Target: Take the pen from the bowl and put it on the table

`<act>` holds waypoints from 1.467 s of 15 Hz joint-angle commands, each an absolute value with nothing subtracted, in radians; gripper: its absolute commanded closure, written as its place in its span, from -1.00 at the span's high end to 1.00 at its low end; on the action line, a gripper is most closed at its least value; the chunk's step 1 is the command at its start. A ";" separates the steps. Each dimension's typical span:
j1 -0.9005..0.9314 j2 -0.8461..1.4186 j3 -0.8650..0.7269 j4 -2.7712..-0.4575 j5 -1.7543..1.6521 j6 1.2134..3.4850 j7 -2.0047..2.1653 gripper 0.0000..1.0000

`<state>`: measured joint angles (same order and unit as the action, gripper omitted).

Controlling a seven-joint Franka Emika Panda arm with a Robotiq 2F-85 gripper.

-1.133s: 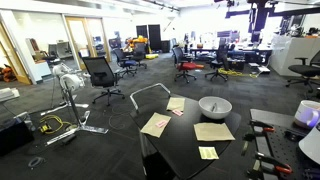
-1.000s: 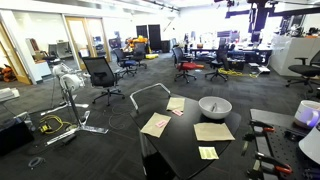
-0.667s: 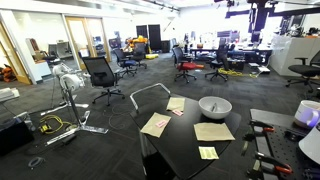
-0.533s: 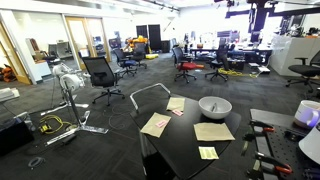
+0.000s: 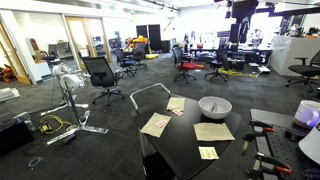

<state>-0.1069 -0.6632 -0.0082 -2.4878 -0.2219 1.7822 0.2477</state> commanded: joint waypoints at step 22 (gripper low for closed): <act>-0.262 -0.207 -0.014 -2.661 -0.176 2.456 1.301 1.00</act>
<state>-0.2523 -0.2451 -0.0113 -2.6396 -0.1535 2.4074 1.2126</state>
